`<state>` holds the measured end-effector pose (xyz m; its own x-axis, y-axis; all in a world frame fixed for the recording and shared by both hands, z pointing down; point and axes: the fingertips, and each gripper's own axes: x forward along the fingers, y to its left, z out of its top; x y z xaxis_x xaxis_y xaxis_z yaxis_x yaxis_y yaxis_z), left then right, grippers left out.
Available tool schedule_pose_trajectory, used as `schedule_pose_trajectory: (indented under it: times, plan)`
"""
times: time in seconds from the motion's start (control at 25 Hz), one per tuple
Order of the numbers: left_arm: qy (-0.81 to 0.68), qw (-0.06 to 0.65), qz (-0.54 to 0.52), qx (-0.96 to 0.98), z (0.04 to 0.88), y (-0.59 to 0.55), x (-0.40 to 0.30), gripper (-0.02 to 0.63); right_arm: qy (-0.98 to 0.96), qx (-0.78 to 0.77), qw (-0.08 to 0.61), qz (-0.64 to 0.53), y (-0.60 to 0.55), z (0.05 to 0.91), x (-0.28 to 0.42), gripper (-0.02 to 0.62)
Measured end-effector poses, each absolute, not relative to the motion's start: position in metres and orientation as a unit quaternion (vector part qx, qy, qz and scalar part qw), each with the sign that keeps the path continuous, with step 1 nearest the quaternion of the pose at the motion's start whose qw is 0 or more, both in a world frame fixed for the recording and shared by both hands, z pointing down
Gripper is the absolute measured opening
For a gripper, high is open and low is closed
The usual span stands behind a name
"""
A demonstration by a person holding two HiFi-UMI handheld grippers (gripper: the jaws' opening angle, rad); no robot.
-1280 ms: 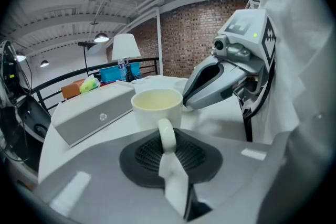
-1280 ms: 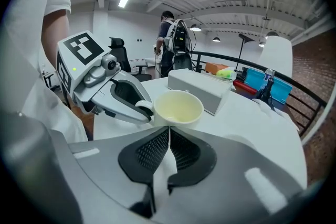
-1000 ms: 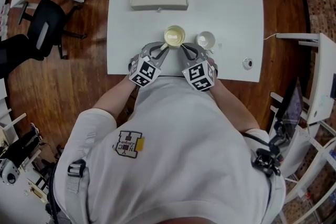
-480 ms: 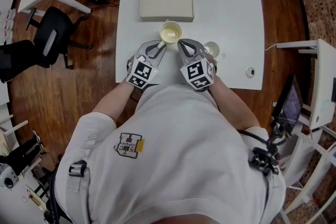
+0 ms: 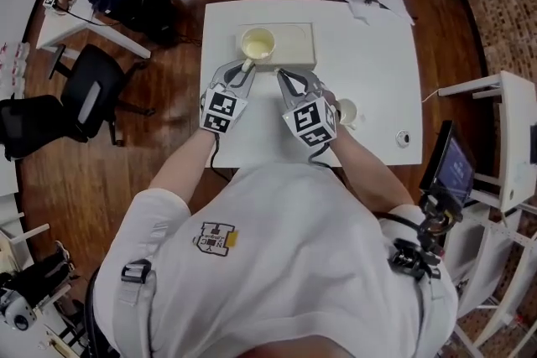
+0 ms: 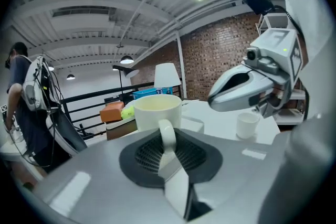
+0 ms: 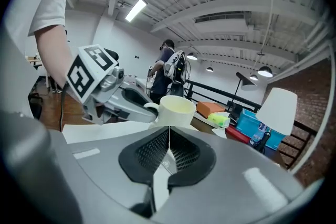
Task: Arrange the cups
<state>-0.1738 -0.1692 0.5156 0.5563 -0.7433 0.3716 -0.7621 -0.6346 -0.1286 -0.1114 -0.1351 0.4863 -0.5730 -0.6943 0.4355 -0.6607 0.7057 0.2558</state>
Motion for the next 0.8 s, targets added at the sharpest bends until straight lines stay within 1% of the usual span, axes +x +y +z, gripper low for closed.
schedule_pose_trajectory:
  times: [0.32,0.64,0.8]
  plan:
    - [-0.434,0.042,0.193,0.879,0.527,-0.228,-0.182,0.046,-0.871,0.401,0.284,-0.014,-0.151,0.499,-0.103,0.003]
    - [-0.420,0.069,0.202,0.882,0.549,-0.244,-0.178,0.048,-0.864,0.407,0.295,0.011,-0.179,0.514,-0.105,0.003]
    - [-0.417,0.072,0.204,0.883,0.556,-0.245,-0.179,0.048,-0.863,0.407,0.300,0.024,-0.188,0.524,-0.104,0.003]
